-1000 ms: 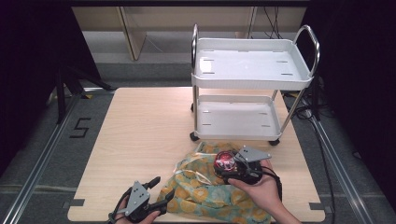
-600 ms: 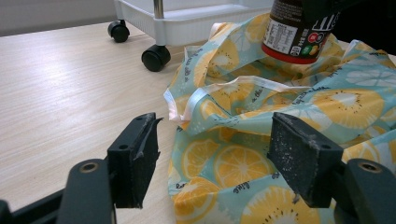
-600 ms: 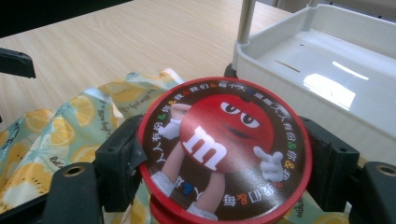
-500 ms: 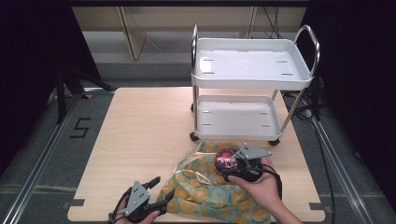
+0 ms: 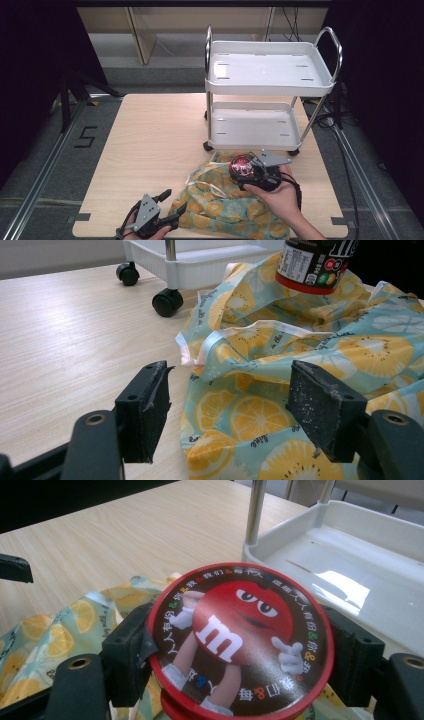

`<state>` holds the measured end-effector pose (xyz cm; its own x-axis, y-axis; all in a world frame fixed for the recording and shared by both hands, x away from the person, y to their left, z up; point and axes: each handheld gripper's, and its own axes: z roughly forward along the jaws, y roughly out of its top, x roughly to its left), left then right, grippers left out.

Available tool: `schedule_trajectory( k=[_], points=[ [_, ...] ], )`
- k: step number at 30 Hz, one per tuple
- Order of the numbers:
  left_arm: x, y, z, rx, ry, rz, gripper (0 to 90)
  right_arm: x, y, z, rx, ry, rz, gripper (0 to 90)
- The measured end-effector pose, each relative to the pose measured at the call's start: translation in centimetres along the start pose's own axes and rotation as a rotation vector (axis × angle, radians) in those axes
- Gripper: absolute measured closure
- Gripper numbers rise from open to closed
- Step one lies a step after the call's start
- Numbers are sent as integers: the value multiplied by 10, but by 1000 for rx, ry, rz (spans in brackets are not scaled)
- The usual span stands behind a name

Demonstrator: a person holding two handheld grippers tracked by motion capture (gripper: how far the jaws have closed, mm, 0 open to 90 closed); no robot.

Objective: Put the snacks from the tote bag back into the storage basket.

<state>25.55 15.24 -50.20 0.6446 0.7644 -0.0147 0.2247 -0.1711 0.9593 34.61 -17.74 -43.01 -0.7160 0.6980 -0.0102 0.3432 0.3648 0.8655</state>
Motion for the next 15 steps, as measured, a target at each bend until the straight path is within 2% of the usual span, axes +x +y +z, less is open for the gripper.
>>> schedule_trajectory(
  k=[1, 2, 4, 5, 6, 9, 10, 13, 15],
  points=[
    [-1, 0, 0, 6, 3, -20, 325, 0, 1, 0, 4, 2, 9, 267],
    [0, 0, 0, 0, 0, -6, 326, -1, 2, 0, -10, -10, -1, 267],
    [0, 0, 0, -1, 0, -5, 326, -1, 3, 0, -13, -9, -7, 267],
    [-2, -1, -1, 10, 4, -27, 326, -1, 3, 0, -13, -9, -7, 267],
    [-1, 0, 0, 0, 0, -9, 326, -2, 4, 0, -15, -10, -7, 267],
    [-1, 0, 0, 0, 0, -10, 326, -2, 7, 0, -14, -10, -7, 267],
    [0, 0, 0, 11, 2, 1, 326, -2, 7, 0, -14, -10, -7, 267],
    [0, 0, 0, -3, 1, -2, 326, -2, 10, 0, -21, -12, 5, 267],
    [0, 0, 0, -2, 1, -4, 326, -4, 12, 0, -29, -15, -12, 267]
  ],
)
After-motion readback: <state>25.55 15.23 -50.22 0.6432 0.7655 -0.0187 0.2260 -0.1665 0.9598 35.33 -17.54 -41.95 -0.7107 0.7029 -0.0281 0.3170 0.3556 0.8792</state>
